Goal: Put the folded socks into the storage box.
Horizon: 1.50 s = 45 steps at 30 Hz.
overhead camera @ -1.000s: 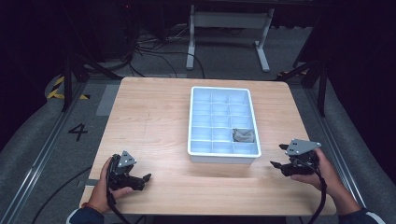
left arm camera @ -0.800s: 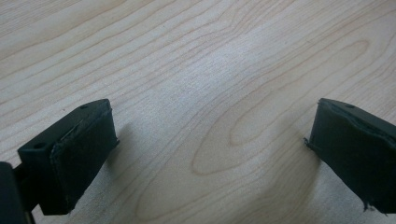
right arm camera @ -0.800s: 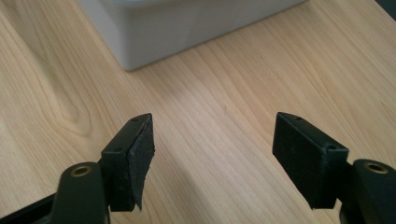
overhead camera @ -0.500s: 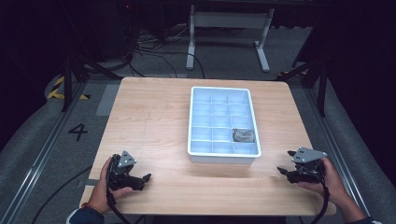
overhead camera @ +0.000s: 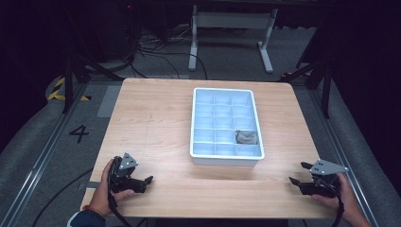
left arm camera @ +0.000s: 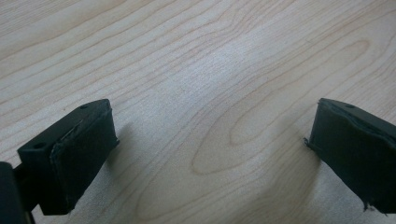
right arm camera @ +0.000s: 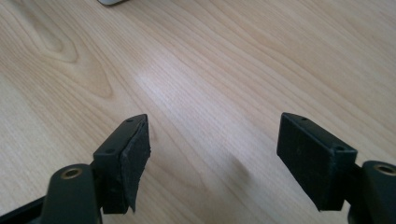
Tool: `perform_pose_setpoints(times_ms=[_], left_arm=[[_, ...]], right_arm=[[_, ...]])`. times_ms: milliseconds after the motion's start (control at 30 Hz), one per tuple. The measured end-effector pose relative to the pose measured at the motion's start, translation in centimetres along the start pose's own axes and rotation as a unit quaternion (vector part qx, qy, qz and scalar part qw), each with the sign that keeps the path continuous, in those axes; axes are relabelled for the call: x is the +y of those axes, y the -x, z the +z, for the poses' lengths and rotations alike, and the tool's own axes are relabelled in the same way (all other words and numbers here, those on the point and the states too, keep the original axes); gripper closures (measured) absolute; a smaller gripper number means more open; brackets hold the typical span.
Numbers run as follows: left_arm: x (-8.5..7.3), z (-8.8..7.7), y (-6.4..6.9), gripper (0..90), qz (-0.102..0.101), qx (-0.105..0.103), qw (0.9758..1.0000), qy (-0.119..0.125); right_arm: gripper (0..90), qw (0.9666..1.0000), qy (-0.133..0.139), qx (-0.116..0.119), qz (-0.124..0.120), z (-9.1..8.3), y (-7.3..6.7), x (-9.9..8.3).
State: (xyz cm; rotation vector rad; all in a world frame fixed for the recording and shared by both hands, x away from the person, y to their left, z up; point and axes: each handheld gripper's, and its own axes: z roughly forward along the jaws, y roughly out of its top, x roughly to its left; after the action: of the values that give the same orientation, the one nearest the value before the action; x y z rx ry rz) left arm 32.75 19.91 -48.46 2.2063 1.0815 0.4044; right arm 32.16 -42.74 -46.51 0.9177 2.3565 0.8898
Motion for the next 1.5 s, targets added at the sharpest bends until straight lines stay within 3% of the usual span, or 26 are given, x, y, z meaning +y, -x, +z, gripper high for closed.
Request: perform_pose_setpoints(times_ms=[267, 333, 467, 500, 700, 1067, 1100, 1500], left_arm=[[0.0, 0.0, 0.0, 1.0, -0.001, -0.001, 1.0, -0.001], [0.0, -0.1, -0.1, 1.3, 0.001, -0.003, 1.0, -0.002], [0.0, 0.0, -0.1, 1.4, 0.002, -0.003, 1.0, 0.0], [0.0, 0.0, -0.1, 1.4, 0.002, -0.002, 1.0, 0.0], [-0.1, 0.0, 0.0, 1.0, -0.013, 0.004, 0.9999, -0.001], [0.0, 0.0, 0.0, 0.4, -0.007, 0.009, 0.9999, 0.0], [0.0, 0.0, 0.1, 0.4, -0.014, 0.01, 0.9999, 0.001], [0.0, 0.1, 0.1, 0.1, -0.014, 0.008, 0.9999, -0.001]], right_arm=[[26.8, 0.9986, 0.008, -0.005, 0.051, -0.4, 0.4, -2.2], [26.0, 0.9971, 0.014, 0.002, 0.075, -0.4, 0.6, -2.7], [24.9, 0.9956, 0.019, 0.004, 0.091, -0.4, 1.1, -3.1], [23.9, 0.9939, 0.016, 0.016, 0.108, -0.4, 1.3, -3.3], [22.7, 0.9942, 0.016, 0.015, 0.105, -0.3, 1.3, -3.2], [22.7, 0.9942, 0.016, 0.015, 0.105, -0.3, 1.3, -3.2], [22.7, 0.9942, 0.016, 0.015, 0.105, -0.3, 1.3, -3.2], [22.6, 0.994, 0.016, 0.013, 0.107, -0.3, 1.3, -3.2]])
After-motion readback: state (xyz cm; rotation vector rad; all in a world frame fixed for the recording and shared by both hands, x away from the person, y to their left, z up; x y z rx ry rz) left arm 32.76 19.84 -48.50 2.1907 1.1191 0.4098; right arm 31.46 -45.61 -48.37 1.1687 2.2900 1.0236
